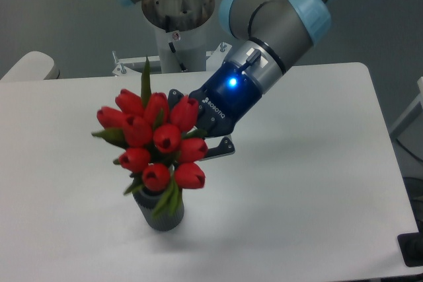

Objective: Insert the flowers into the vase
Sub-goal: 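Move the held tulips over the grey vase and lower stems in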

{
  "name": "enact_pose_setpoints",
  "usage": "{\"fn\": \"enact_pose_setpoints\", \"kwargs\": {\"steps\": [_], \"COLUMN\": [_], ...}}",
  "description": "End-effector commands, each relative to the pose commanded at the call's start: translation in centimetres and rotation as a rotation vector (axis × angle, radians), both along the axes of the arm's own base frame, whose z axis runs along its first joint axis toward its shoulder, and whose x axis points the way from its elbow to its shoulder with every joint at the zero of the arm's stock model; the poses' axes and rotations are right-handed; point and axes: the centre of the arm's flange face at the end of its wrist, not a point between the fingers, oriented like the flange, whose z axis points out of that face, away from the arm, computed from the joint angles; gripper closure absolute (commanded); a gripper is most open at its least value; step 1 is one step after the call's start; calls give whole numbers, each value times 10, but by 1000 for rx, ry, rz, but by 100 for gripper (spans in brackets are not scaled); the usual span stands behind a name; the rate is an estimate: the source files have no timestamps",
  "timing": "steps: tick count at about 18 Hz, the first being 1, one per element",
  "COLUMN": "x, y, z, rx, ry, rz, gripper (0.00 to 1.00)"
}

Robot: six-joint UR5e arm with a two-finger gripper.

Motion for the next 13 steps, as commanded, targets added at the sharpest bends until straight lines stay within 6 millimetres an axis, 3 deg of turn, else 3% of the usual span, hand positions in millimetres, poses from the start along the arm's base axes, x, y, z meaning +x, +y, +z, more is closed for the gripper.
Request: {"fn": "enact_pose_setpoints", "kwargs": {"steps": [8, 13], "x": [26, 30], "y": [0, -4], "z": [-36, -41], "rx": [42, 40], "ry": [46, 40], "rz": [-57, -58], "gripper": [82, 82]}}
